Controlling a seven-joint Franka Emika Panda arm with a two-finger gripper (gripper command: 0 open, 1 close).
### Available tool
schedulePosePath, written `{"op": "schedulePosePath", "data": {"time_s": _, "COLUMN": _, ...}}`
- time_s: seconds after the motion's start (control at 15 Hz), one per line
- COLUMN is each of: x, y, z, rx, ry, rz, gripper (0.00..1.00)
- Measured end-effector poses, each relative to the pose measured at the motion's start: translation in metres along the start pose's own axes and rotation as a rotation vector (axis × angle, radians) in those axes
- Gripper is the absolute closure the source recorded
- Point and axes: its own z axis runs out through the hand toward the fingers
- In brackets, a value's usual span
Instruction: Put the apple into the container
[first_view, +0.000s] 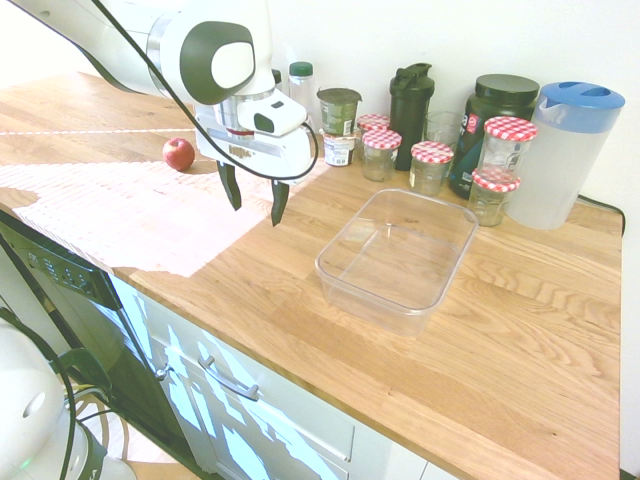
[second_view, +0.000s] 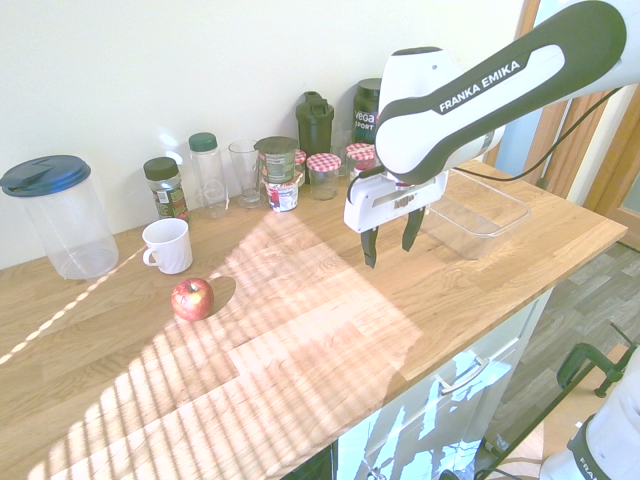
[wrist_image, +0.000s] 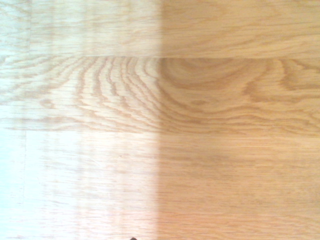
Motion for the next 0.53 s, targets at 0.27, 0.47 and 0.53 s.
{"op": "schedulePosePath", "data": {"time_s": 0.27, "x": -0.008, "y": -0.017, "z": -0.023, "rx": 0.052, "ry": 0.026, "rz": -0.023, "gripper": 0.00}}
{"op": "schedulePosePath", "data": {"time_s": 0.47, "x": -0.062, "y": -0.081, "z": -0.073, "rx": 0.138, "ry": 0.052, "rz": -0.140, "gripper": 0.00}}
{"op": "schedulePosePath", "data": {"time_s": 0.53, "x": -0.085, "y": -0.107, "z": -0.084, "rx": 0.154, "ry": 0.058, "rz": -0.174, "gripper": 0.00}}
